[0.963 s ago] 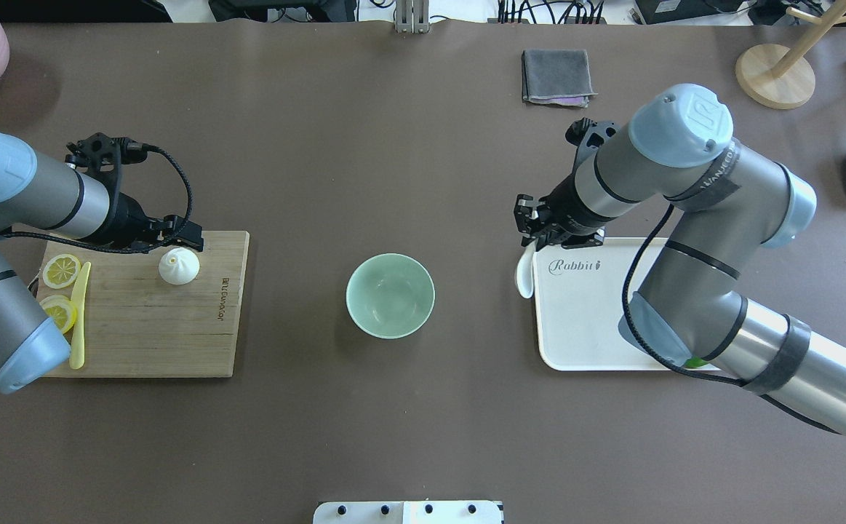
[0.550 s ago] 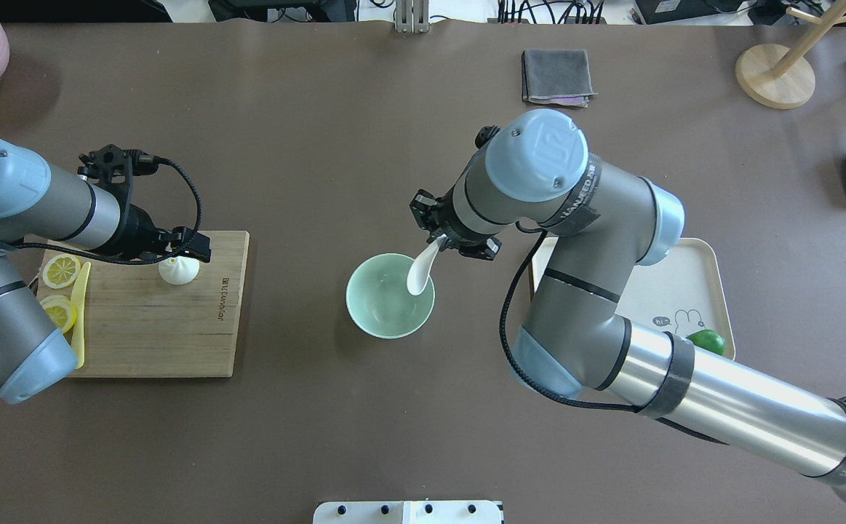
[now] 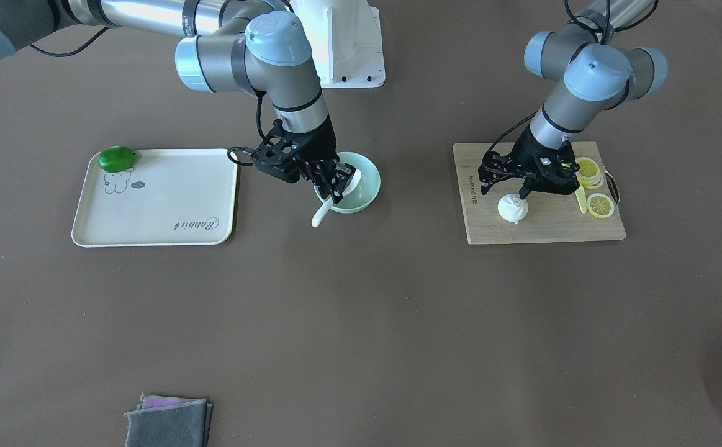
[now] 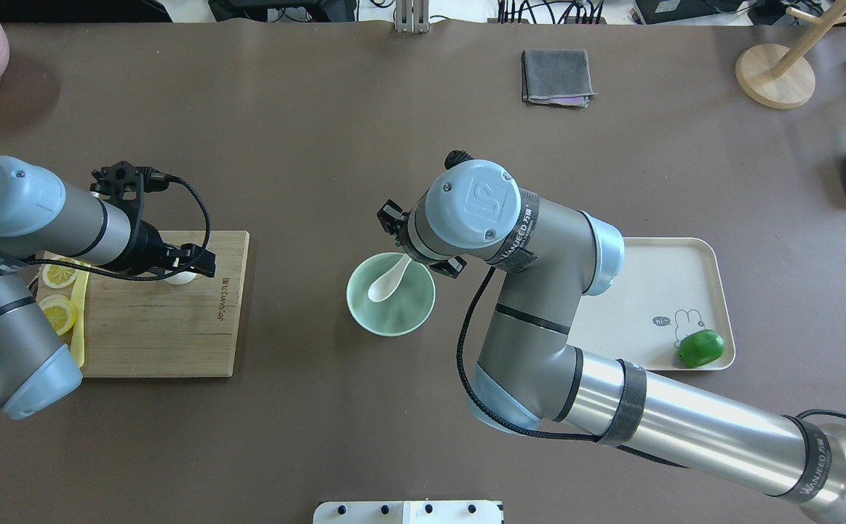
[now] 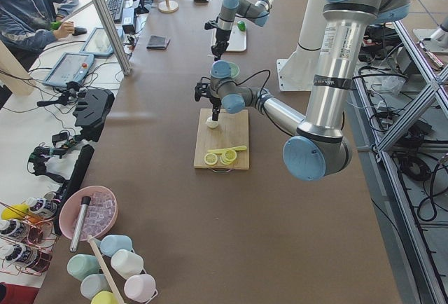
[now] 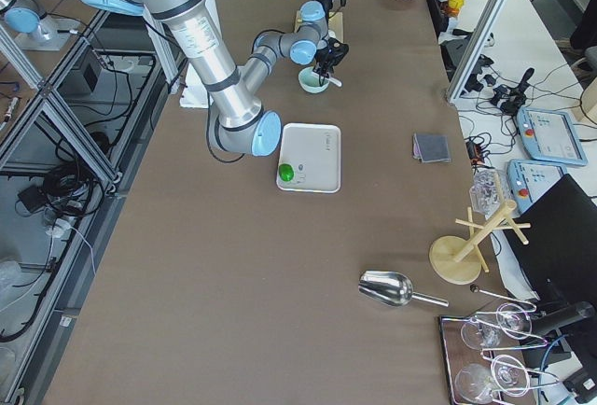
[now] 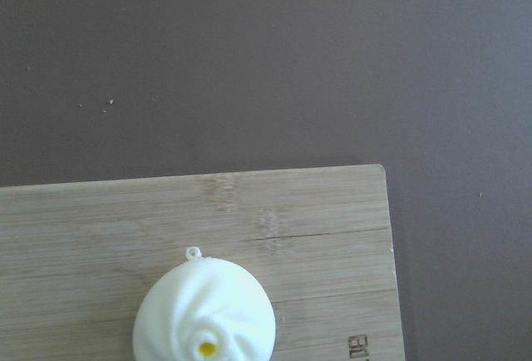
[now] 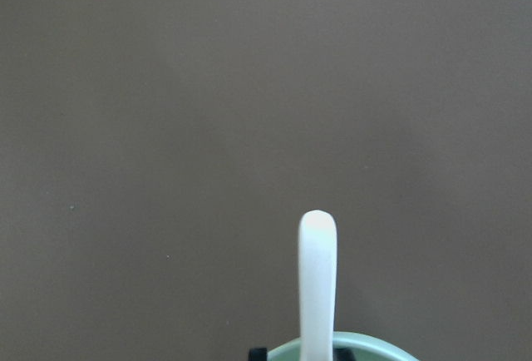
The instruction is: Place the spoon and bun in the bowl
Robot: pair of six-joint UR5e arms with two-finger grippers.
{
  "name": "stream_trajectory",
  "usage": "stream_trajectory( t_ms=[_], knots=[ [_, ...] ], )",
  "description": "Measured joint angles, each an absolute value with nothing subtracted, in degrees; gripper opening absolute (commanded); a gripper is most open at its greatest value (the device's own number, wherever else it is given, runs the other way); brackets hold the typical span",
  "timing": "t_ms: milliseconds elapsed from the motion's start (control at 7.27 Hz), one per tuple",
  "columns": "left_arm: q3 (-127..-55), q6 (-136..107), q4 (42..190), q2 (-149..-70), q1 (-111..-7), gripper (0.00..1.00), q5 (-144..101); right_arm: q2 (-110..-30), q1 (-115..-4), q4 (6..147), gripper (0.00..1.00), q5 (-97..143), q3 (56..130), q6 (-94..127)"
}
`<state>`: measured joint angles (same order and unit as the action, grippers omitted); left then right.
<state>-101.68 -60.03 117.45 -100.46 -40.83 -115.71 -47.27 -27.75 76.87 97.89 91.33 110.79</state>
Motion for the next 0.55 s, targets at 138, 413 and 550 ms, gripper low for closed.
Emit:
stream_trajectory(
  t_ms=[138, 413, 550],
  knots=[
    [-101.48, -59.92, 117.43, -100.31, -40.81, 0.57, -115.72, -47.18, -27.74, 76.84, 1.00, 97.40, 91.31, 111.19],
    [-101.02, -59.88, 117.42, -99.99, -40.79, 0.00, -115.61, -47.17, -28.69, 76.83, 1.00, 97.57, 92.07, 111.19],
    [-100.97, -59.91, 117.42, -99.89, -40.80, 0.00, -115.59, -47.40, -29.57, 76.90, 1.00, 98.03, 92.53, 110.73]
  ],
)
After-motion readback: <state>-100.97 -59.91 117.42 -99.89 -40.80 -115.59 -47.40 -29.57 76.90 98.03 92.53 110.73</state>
